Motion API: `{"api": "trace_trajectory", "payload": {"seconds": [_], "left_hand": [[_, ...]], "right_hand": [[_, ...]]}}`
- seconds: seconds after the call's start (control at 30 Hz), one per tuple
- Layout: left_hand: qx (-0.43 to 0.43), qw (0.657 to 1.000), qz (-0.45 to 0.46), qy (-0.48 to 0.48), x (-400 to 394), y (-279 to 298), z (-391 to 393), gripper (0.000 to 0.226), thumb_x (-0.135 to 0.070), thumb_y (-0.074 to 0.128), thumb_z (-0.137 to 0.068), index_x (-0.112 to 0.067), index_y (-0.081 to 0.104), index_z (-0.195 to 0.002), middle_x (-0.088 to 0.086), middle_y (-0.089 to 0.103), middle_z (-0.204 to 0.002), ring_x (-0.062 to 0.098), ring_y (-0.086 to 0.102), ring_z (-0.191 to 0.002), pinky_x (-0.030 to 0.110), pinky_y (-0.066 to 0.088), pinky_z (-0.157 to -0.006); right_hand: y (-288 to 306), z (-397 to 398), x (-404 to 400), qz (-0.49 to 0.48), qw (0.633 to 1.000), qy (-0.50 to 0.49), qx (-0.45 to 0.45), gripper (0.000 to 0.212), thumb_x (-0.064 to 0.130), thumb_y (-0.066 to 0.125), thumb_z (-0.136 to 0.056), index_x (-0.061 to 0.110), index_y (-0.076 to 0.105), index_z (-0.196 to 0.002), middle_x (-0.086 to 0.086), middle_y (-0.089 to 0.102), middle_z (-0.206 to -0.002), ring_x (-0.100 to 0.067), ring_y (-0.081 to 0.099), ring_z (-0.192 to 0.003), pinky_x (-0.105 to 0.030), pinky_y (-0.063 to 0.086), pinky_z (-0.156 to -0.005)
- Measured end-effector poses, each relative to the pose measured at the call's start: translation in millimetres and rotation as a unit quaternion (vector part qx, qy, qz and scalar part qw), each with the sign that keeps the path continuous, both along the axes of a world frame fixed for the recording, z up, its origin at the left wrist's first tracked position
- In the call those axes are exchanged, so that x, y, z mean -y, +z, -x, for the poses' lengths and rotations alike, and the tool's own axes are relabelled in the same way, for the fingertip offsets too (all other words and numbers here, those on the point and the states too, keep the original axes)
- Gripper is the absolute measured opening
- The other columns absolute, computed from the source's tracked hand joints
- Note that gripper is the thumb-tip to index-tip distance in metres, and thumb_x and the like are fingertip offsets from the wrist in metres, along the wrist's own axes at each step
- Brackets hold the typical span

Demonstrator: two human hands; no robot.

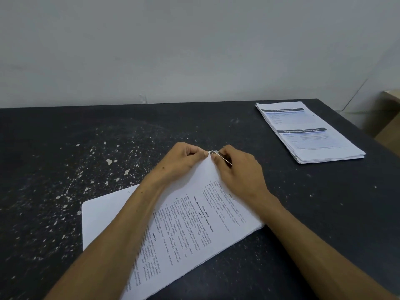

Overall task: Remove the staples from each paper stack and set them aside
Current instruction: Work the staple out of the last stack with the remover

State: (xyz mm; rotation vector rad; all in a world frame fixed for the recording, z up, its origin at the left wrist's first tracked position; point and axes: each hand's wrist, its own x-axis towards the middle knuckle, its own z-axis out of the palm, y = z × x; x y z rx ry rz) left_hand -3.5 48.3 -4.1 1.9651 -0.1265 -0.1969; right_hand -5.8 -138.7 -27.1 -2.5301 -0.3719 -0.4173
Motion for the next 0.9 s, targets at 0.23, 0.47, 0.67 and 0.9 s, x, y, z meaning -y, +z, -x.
{"api": "trace_trajectory", "payload": {"seconds": [0.23,0.47,0.67,0.9], "left_hand": [[0.005,1.0,0.001,-0.008,-1.6,-0.6,-2.5,0.026,-0.029,0.058,-0.106,-0.02,0.082,-0.101,0.001,0.081,-0.093,0.023,0.077,-0.089,0.04,0.061,-0.089],[0.0,1.0,-0.002,-0.012,-0.6,-0.1,-1.5,0.027,-0.029,0.057,-0.106,-0.019,0.081,-0.099,0.003,0.081,-0.091,0.026,0.077,-0.089,0.042,0.061,-0.087],[-0.011,1.0,0.009,-0.01,2.1,2.7,2.5,0.033,-0.031,0.053,-0.108,-0.017,0.081,-0.096,0.001,0.079,-0.084,0.01,0.072,-0.07,0.021,0.053,-0.062],[-0.01,1.0,0.003,-0.011,1.4,2.8,0.4,0.033,-0.032,0.054,-0.107,-0.017,0.081,-0.096,0.001,0.079,-0.085,0.013,0.073,-0.072,0.033,0.059,-0.075]], "right_hand": [[3.6,-7.7,10.8,-0.153,0.974,0.034,-0.164,0.045,0.071,0.047,-0.091,0.034,0.072,-0.091,0.017,0.074,-0.088,-0.009,0.07,-0.086,-0.054,0.056,-0.087],[7.5,-4.2,8.1,-0.114,0.985,0.017,-0.128,0.037,0.063,0.053,-0.097,0.03,0.068,-0.09,0.013,0.072,-0.084,-0.009,0.067,-0.081,-0.043,0.055,-0.079],[5.0,4.3,-5.6,0.132,0.983,-0.029,0.124,0.028,0.049,0.051,-0.103,0.025,0.057,-0.09,0.009,0.062,-0.077,-0.012,0.05,-0.056,-0.023,0.024,-0.05],[0.1,2.5,-5.4,0.098,0.989,-0.009,0.113,0.026,0.047,0.052,-0.104,0.025,0.057,-0.091,0.012,0.061,-0.076,-0.008,0.048,-0.057,-0.022,0.025,-0.051]]}}
